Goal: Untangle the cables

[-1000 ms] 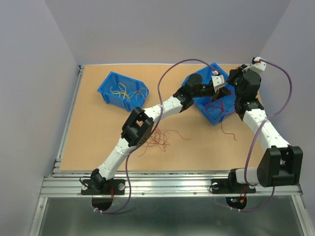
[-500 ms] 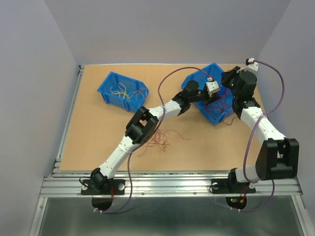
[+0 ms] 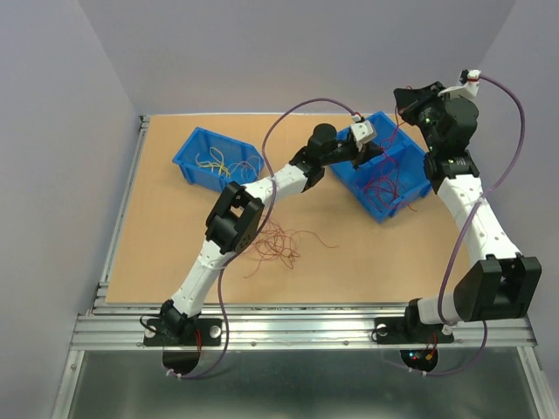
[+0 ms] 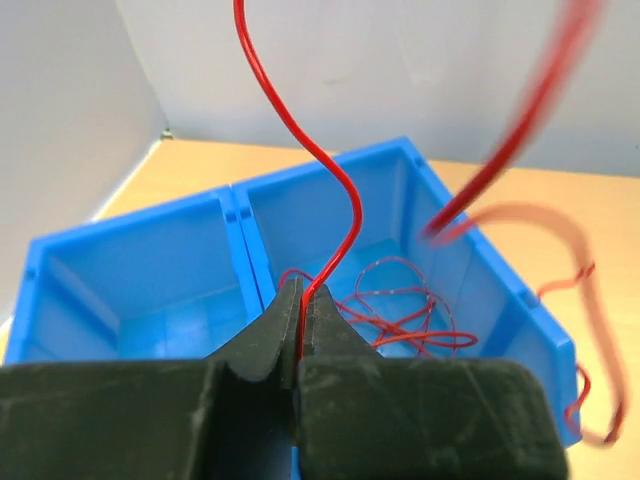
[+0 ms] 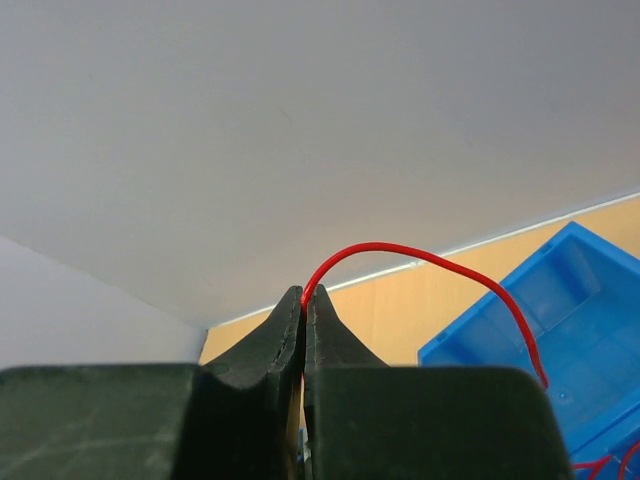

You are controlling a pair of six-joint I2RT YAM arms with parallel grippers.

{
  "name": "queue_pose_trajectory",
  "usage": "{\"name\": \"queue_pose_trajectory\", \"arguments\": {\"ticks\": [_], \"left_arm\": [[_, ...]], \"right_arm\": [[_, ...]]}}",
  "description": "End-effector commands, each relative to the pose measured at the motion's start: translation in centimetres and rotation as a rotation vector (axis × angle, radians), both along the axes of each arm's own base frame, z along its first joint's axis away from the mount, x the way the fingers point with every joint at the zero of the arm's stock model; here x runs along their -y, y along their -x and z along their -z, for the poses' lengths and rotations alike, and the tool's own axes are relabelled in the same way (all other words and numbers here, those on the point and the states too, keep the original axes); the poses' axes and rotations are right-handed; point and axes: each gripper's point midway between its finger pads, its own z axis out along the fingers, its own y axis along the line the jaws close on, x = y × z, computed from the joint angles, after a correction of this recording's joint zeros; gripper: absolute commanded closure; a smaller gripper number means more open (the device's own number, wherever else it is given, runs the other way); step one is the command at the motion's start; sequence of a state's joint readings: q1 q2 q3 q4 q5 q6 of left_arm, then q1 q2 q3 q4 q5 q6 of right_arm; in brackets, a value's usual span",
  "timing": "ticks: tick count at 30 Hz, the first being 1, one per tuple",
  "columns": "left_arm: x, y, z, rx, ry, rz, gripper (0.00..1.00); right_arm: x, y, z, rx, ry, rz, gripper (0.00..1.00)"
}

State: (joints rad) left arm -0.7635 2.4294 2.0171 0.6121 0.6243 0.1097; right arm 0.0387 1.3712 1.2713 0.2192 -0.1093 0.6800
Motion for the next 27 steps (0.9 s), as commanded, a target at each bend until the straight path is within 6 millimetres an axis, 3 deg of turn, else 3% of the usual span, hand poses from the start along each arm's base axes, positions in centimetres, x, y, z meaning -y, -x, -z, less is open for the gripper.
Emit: {"name": "queue_pose_trajectory", "arguments": {"ticks": [1, 2, 4, 6, 7, 12, 15, 17, 19, 20, 21, 22, 23, 24, 27], "left_arm": [[-0.5, 1.8, -6.6, 0.111, 0.089, 0.025, 0.98], [-0.5, 1.7, -6.1, 0.108, 0.082, 0.017, 0.98], [-0.5, 1.7, -5.4, 0.100, 0.073, 0.017, 0.98], [-0.4, 1.7, -4.9, 0.094, 0.067, 0.021, 0.98], [-0.3, 1.6, -4.9, 0.094, 0.069, 0.022, 0.98], [-0.3, 1.6, -4.4, 0.091, 0.063, 0.020, 0.98], [-0.1, 1.7, -3.9, 0.086, 0.057, 0.029, 0.98], [0.0, 1.6, -3.4, 0.084, 0.052, 0.029, 0.98], [0.1, 1.5, -3.1, 0.080, 0.049, 0.029, 0.98], [0.3, 1.5, -2.6, 0.073, 0.046, 0.031, 0.98], [0.4, 1.5, -2.3, 0.069, 0.042, 0.029, 0.98], [0.4, 1.6, -2.2, 0.068, 0.041, 0.031, 0.98], [0.7, 1.8, -1.8, 0.067, 0.036, 0.035, 0.98], [0.9, 2.0, -1.5, 0.064, 0.033, 0.035, 0.98], [1.6, 2.2, -0.3, 0.070, 0.010, 0.032, 0.97]], "right_arm": [[-0.1, -0.7, -4.0, 0.067, -0.026, -0.005, 0.99], [0.1, -1.5, -3.4, 0.053, -0.020, 0.006, 0.99], [0.6, -2.6, -3.9, 0.061, -0.013, 0.027, 0.99], [0.6, -4.4, -2.6, 0.002, -0.018, 0.032, 0.99], [0.5, -4.6, -4.0, 0.019, -0.035, 0.026, 0.99], [1.1, -5.7, -3.8, 0.018, -0.025, 0.064, 1.00], [1.4, -6.4, -2.7, 0.005, 0.022, 0.036, 0.99], [2.8, -6.8, -1.2, -0.023, 0.001, 0.030, 0.99], [3.3, -6.2, -0.3, -0.018, -0.035, -0.009, 0.99], [4.6, -5.9, 0.8, 0.002, -0.045, 0.003, 0.99], [5.4, -5.0, 0.7, 0.019, -0.064, 0.004, 0.99], [5.4, -5.0, 2.0, 0.007, -0.067, 0.003, 0.99], [6.1, -4.1, 1.1, 0.044, -0.056, 0.018, 0.99], [6.5, -3.7, 3.3, 0.006, -0.052, 0.036, 0.99], [7.5, -2.1, 4.2, 0.022, -0.018, 0.081, 0.99]]}}
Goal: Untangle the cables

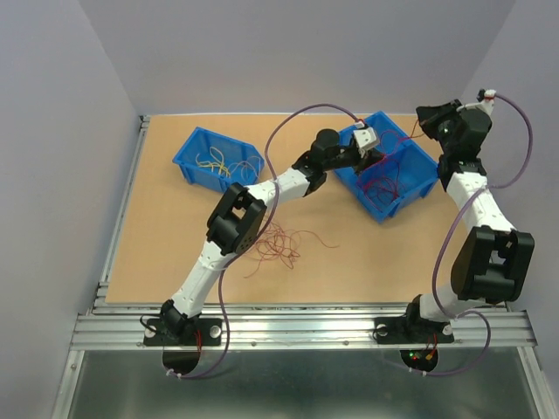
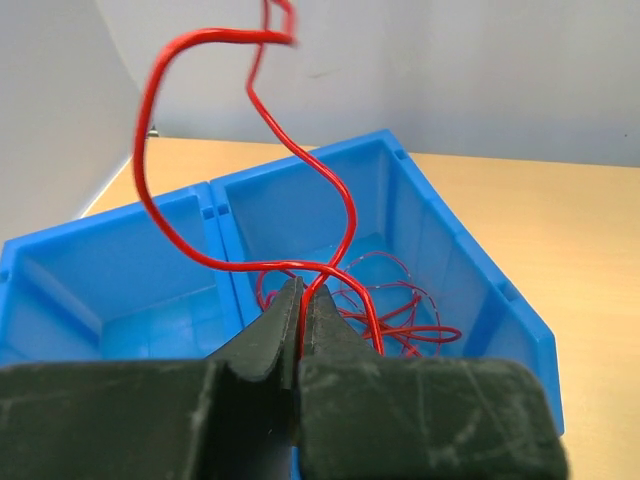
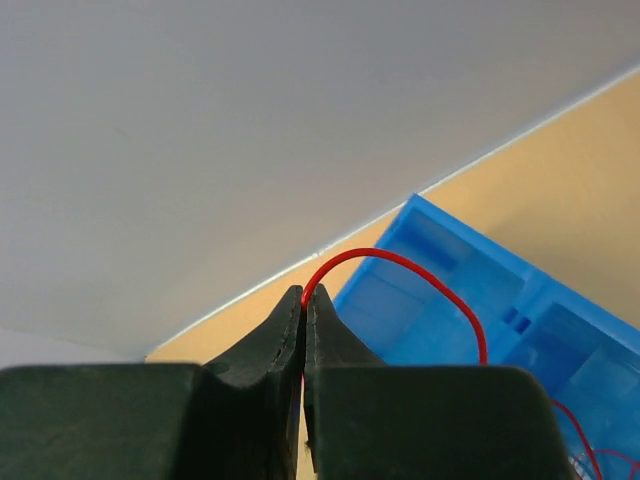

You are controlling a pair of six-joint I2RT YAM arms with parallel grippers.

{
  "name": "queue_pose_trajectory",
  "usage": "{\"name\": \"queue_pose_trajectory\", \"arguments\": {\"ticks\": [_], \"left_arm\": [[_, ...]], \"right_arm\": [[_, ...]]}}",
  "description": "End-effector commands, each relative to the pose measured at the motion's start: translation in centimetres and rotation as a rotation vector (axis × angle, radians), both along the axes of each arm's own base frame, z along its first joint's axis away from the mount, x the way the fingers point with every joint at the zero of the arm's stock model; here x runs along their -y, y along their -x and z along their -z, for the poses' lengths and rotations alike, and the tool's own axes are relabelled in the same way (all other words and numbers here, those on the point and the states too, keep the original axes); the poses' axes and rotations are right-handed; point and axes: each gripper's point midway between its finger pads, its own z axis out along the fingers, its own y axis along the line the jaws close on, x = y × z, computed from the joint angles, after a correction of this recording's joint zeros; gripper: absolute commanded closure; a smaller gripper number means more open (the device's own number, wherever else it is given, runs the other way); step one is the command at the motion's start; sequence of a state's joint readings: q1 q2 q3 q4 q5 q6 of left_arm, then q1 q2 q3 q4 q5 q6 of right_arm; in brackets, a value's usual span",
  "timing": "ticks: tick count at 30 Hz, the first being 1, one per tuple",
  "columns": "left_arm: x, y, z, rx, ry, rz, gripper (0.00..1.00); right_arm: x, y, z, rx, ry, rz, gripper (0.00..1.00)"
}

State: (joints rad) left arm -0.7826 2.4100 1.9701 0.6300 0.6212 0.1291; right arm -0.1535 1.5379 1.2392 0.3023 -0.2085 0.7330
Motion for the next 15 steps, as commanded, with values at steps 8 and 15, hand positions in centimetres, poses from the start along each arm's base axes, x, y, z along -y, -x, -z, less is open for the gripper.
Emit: {"name": "queue_pose_trajectory", "arguments": {"ticks": [8, 15], "left_arm": [[2.8, 0.3, 0.6, 0.079, -0.042, -0.102, 0.89], [1.6, -0.5, -1.4, 0.104, -0.048, -0.190, 0.57]], "right_arm": [[2.4, 6.6, 3.3, 0.134, 0.034, 0.101, 0.99], [2.8, 6.8, 4.8, 0.090, 0.029, 0.120, 0.99]]}}
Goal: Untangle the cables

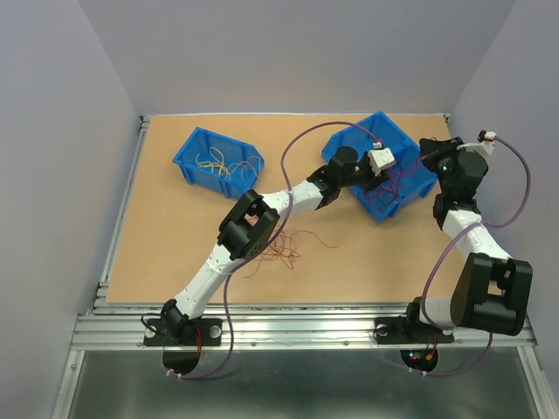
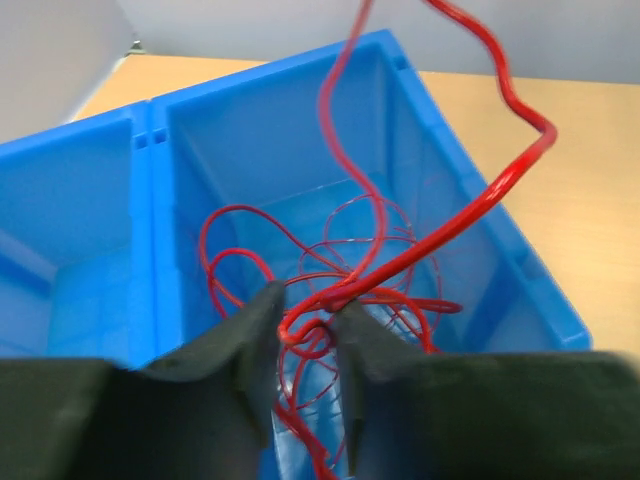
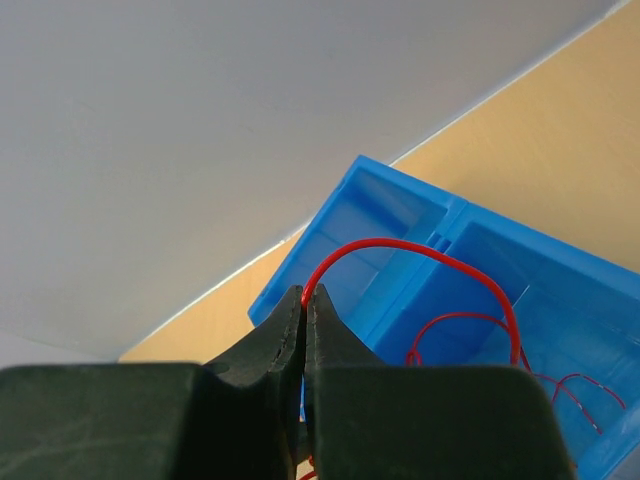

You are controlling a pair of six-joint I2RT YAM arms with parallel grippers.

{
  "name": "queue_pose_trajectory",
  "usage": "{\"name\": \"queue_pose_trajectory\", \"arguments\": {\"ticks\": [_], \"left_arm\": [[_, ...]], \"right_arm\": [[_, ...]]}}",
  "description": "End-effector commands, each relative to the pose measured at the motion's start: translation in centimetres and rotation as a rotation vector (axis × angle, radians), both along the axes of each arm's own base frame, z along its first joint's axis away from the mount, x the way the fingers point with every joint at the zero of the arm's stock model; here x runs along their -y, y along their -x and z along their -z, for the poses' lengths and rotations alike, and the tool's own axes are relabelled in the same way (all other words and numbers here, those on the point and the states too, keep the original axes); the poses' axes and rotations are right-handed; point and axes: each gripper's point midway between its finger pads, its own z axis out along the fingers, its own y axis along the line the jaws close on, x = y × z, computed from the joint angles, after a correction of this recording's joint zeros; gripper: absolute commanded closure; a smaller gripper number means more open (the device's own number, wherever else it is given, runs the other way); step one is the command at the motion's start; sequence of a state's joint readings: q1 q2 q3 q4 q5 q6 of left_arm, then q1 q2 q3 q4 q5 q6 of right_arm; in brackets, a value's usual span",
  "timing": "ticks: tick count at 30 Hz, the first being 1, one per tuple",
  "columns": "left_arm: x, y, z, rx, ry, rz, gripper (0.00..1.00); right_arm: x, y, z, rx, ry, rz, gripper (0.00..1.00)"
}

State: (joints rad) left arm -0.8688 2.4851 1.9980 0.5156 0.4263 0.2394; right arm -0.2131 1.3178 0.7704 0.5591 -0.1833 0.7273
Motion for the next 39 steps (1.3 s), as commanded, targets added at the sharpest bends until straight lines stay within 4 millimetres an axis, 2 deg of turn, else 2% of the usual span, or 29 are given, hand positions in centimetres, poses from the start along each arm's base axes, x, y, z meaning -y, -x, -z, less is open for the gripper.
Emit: {"name": "queue_pose_trajectory", "arguments": {"ticks": [1, 2, 3, 5, 6, 8, 10, 11, 12, 16, 17, 18, 19, 20, 21, 23, 25, 26, 27, 28, 29, 30, 32, 34, 35, 36, 37, 38, 39], "left_arm": [[-1.3, -1.3, -8.3, 0.116, 0.098, -0.073, 0.54], [-1.7, -1.1, -7.5, 0.110, 0.079, -0.071, 0.49], [-2.1, -0.7, -9.1, 0.145, 0.083, -0.069, 0.41], [-3.1, -0.7, -8.9, 0.143, 0.063, -0.102, 0.35], [-3.9, -0.7, -10.6, 0.165, 0.073, -0.128, 0.30], [-4.7, -0.4, -10.4, 0.165, 0.053, -0.135, 0.26], [-6.0, 0.2, -12.4, 0.190, 0.061, -0.135, 0.21], [-6.6, 0.6, -11.5, 0.179, 0.039, -0.131, 0.20], [-7.4, 1.2, -13.4, 0.195, 0.059, -0.130, 0.17], [-10.4, 2.4, -15.4, 0.162, 0.082, -0.172, 0.09], [-11.9, 2.9, -16.0, 0.161, 0.083, -0.190, 0.04], [-12.7, 3.1, -16.2, 0.158, 0.084, -0.203, 0.04], [-13.8, 3.4, -15.0, 0.134, 0.063, -0.227, 0.01], [-15.3, 3.6, -17.0, 0.150, 0.087, -0.247, 0.01], [-16.4, 3.9, -17.1, 0.142, 0.074, -0.265, 0.01], [-18.6, 4.0, -16.3, 0.124, 0.042, -0.304, 0.01], [-21.5, 4.4, -17.2, 0.112, 0.020, -0.322, 0.01], [-22.4, 4.7, -16.1, 0.088, -0.003, -0.318, 0.01], [-23.7, 5.4, -17.4, 0.085, 0.024, -0.323, 0.01], [-25.5, 4.9, -17.2, 0.074, 0.026, -0.342, 0.01], [-26.1, 5.9, -15.6, 0.045, 0.020, -0.297, 0.01], [-27.6, 6.6, -17.5, 0.070, 0.075, -0.301, 0.01], [-29.7, 7.6, -17.8, 0.123, 0.080, -0.260, 0.01], [-32.0, 9.3, -16.3, 0.217, 0.055, -0.274, 0.01], [-32.6, 9.7, -18.3, 0.280, 0.084, -0.290, 0.01], [-33.7, 10.8, -17.7, 0.300, 0.091, -0.311, 0.01], [-34.1, 11.2, -17.9, 0.317, 0.109, -0.321, 0.01], [-34.4, 11.6, -16.6, 0.303, 0.100, -0.328, 0.01], [-34.7, 12.3, -16.7, 0.310, 0.109, -0.323, 0.01]], "right_arm": [[1.0, 0.0, -1.7, 0.073, 0.024, 0.044, 0.99], [1.2, -0.1, -1.2, 0.061, 0.021, 0.052, 0.99], [1.4, -0.2, -1.0, 0.051, 0.022, 0.060, 0.99], [1.7, -0.6, -0.6, 0.031, 0.026, 0.069, 0.99], [2.1, -1.1, -0.1, -0.001, 0.032, 0.081, 0.99], [2.6, -1.4, 1.0, -0.051, 0.037, 0.103, 0.99], [2.9, -1.4, 2.1, -0.093, 0.050, 0.115, 0.99], [3.0, -1.4, 2.2, -0.097, 0.060, 0.116, 0.99], [3.0, -1.4, 2.7, -0.114, 0.064, 0.115, 0.99], [3.3, -1.4, 4.8, -0.195, 0.085, 0.129, 0.99], [2.7, -1.7, 4.9, -0.222, 0.097, 0.114, 0.99], [2.3, -2.1, 5.4, -0.254, 0.113, 0.107, 1.00], [1.1, -2.7, 6.3, -0.294, 0.158, 0.091, 0.99], [0.9, -2.7, 7.4, -0.348, 0.183, 0.103, 0.99], [1.2, -3.4, 6.5, -0.353, 0.229, 0.144, 0.99], [0.3, -3.4, 7.8, -0.422, 0.269, 0.148, 0.99], [0.5, -3.7, 7.8, -0.452, 0.287, 0.165, 0.99], [0.5, -3.6, 9.4, -0.520, 0.294, 0.160, 0.99], [0.5, -3.4, 10.4, -0.563, 0.302, 0.153, 0.99], [0.8, -3.7, 10.2, -0.580, 0.312, 0.171, 0.99], [0.7, -3.2, 11.2, -0.626, 0.318, 0.174, 0.99], [0.9, -3.1, 12.2, -0.653, 0.323, 0.184, 0.99], [0.6, -2.8, 13.6, -0.689, 0.319, 0.175, 0.99], [0.2, -2.8, 15.8, -0.760, 0.312, 0.158, 0.99], [0.0, -2.8, 17.0, -0.785, 0.315, 0.142, 0.99], [0.0, -3.1, 17.2, -0.812, 0.315, 0.142, 0.99], [0.0, -3.1, 19.4, -0.873, 0.322, 0.130, 1.00], [-0.3, -3.2, 20.0, -0.892, 0.326, 0.123, 1.00], [-0.4, -3.5, 20.3, -0.897, 0.329, 0.119, 1.00]]}}
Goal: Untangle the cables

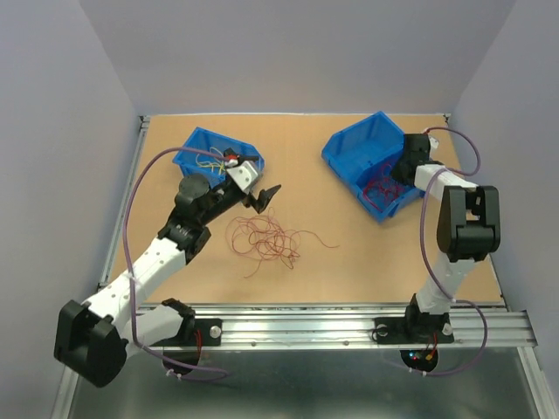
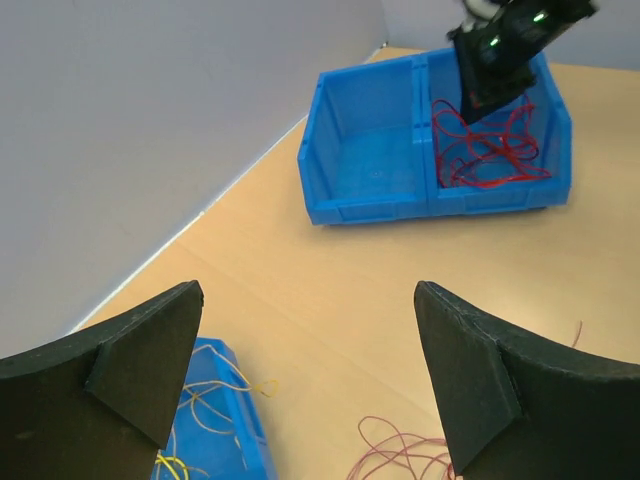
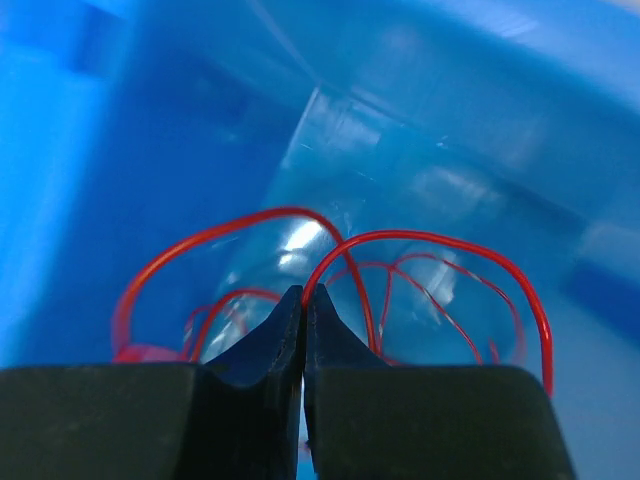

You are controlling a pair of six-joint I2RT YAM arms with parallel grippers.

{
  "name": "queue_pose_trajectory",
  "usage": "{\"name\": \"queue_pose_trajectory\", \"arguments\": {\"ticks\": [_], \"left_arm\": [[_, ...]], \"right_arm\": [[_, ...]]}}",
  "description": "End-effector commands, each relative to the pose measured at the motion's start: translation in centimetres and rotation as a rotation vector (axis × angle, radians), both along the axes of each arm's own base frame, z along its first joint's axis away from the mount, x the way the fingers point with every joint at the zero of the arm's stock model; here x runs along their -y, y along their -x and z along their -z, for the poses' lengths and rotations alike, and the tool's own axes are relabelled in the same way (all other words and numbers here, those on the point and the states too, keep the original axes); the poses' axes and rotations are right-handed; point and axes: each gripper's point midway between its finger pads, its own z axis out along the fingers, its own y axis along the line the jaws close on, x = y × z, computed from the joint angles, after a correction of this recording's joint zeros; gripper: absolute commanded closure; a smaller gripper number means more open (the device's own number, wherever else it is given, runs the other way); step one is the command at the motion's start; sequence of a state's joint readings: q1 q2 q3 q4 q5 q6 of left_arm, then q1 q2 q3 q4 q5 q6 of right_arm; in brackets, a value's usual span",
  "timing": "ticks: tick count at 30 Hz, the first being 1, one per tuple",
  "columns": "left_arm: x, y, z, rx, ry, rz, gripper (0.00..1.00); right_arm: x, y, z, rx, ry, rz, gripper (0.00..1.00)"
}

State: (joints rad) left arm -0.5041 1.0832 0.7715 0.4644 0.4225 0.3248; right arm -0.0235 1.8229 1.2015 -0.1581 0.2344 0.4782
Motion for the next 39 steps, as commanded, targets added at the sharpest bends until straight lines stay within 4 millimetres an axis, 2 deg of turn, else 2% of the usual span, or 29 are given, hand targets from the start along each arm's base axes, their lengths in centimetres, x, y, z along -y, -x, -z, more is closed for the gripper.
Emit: {"name": "queue_pose_trajectory", "arguments": {"ticks": [1, 2, 6, 8, 9, 11, 12, 13, 16, 18, 19, 20, 23, 25, 28, 31, 34, 37, 39], "left_arm": [[-0.6, 2.8, -1.7, 0.136, 0.042, 0.045, 0.01], [-0.6, 2.9, -0.8, 0.118, 0.034, 0.045, 0.01], [-1.4, 1.8, 0.6, 0.084, 0.023, -0.026, 0.01], [-1.6, 1.2, 1.1, 0.070, 0.024, -0.051, 0.01], [-1.5, 1.0, 1.6, 0.049, 0.025, -0.055, 0.01], [-1.2, 0.6, 2.2, 0.027, 0.021, -0.055, 0.02], [-1.3, 0.5, 2.5, 0.020, 0.019, -0.058, 0.02], [-1.2, 0.5, 2.7, 0.015, 0.017, -0.055, 0.02], [-1.3, 0.1, 3.4, -0.002, 0.017, -0.075, 0.02], [-1.4, 0.0, 3.5, 0.000, 0.027, -0.081, 0.02], [-1.5, 0.0, 3.5, 0.001, 0.032, -0.085, 0.01], [-1.6, 0.0, 3.5, 0.010, 0.031, -0.094, 0.01], [-2.3, -0.2, 3.7, 0.060, 0.005, -0.121, 0.01], [-2.5, -0.1, 3.5, 0.095, 0.013, -0.131, 0.01], [-2.3, 0.3, 4.3, 0.086, -0.001, -0.105, 0.01], [-2.1, 0.1, 4.4, 0.067, -0.011, -0.102, 0.01], [-2.0, -0.3, 5.1, 0.049, -0.024, -0.106, 0.01], [-1.8, -0.6, 5.7, 0.035, -0.036, -0.105, 0.01], [-1.7, -0.7, 5.9, 0.032, -0.043, -0.101, 0.02]], "right_arm": [[-0.3, -0.3, 1.6, -0.086, 0.019, -0.001, 0.99], [-0.3, -0.3, 2.5, -0.105, 0.016, 0.004, 0.99], [-0.4, -0.8, 2.0, -0.092, 0.010, 0.004, 0.97], [-0.4, -1.1, 0.4, -0.057, 0.018, -0.001, 0.93], [-0.4, -1.2, -1.4, -0.020, 0.019, -0.006, 0.88], [-0.5, -1.4, -3.5, 0.019, 0.020, -0.017, 0.79], [-0.6, -1.4, -4.5, 0.038, 0.021, -0.019, 0.62], [-0.6, -1.3, -6.1, 0.070, 0.020, -0.017, 0.52], [-0.8, -0.5, -9.5, 0.135, 0.005, -0.008, 0.41], [-0.7, 0.4, -10.2, 0.151, 0.007, 0.006, 0.32], [-0.5, 0.8, -10.8, 0.165, 0.010, 0.012, 0.31], [-1.6, 1.2, -12.1, 0.197, 0.002, -0.001, 0.30], [-2.2, 2.3, -13.1, 0.224, 0.012, 0.020, 0.24], [-2.3, 2.8, -12.6, 0.219, 0.007, 0.035, 0.23], [-3.3, 3.2, -11.9, 0.212, -0.020, 0.005, 0.30], [-4.7, 3.4, -12.7, 0.243, -0.029, -0.022, 0.30], [-4.8, 3.5, -12.6, 0.249, -0.036, -0.022, 0.30], [-5.2, 3.1, -11.4, 0.232, -0.063, -0.018, 0.30], [-5.8, 2.3, -9.7, 0.195, -0.095, -0.024, 0.30]]}}
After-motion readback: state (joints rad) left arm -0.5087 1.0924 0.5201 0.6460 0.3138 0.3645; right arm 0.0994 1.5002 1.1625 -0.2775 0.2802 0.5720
